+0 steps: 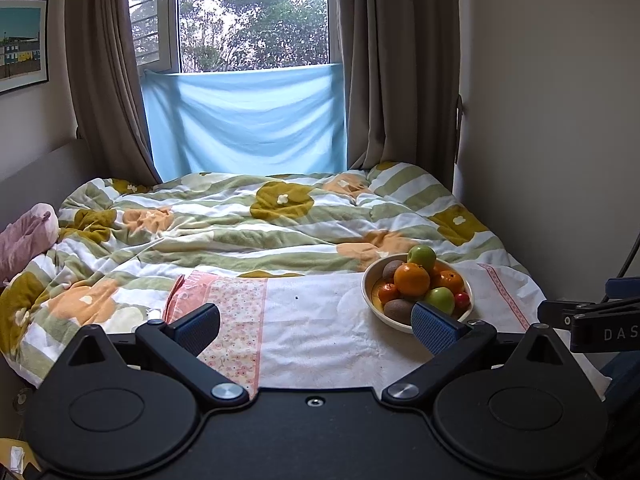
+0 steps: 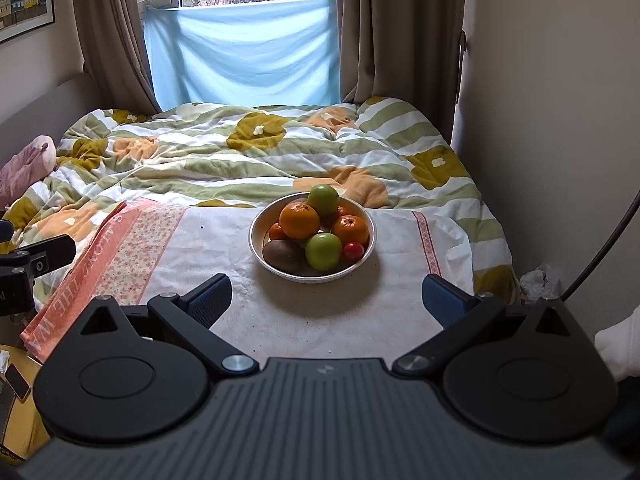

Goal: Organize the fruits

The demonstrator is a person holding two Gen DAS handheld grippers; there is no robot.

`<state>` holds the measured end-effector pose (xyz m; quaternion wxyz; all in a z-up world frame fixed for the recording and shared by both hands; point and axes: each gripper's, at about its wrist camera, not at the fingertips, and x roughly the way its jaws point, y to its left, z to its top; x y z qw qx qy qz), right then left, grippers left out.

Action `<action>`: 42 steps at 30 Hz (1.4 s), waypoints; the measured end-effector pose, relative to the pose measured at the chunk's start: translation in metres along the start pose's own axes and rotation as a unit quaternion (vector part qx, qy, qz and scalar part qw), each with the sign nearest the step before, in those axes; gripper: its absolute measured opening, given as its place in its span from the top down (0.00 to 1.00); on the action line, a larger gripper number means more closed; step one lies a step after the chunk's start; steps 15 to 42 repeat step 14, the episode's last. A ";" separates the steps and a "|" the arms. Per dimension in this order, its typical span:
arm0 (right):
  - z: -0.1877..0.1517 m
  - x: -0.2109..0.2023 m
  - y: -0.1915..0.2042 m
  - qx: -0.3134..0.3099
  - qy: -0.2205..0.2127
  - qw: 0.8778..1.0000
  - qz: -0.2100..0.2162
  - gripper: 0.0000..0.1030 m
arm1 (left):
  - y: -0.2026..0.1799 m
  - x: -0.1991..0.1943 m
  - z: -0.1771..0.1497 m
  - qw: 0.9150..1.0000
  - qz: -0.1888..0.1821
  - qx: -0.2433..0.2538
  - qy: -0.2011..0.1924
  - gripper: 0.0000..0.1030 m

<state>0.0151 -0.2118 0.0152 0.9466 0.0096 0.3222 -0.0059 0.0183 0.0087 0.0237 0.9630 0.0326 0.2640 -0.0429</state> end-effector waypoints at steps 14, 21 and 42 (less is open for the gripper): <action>0.003 0.006 0.008 0.005 0.000 1.000 0.002 0.00 | 0.008 0.009 0.000 1.000 0.015 0.000 0.001 0.00; 0.003 0.006 0.008 0.005 0.000 1.000 0.002 0.00 | 0.008 0.009 0.000 1.000 0.015 0.000 0.001 0.00; 0.003 0.006 0.008 0.005 0.000 1.000 0.002 0.00 | 0.008 0.009 0.000 1.000 0.015 0.000 0.001 0.00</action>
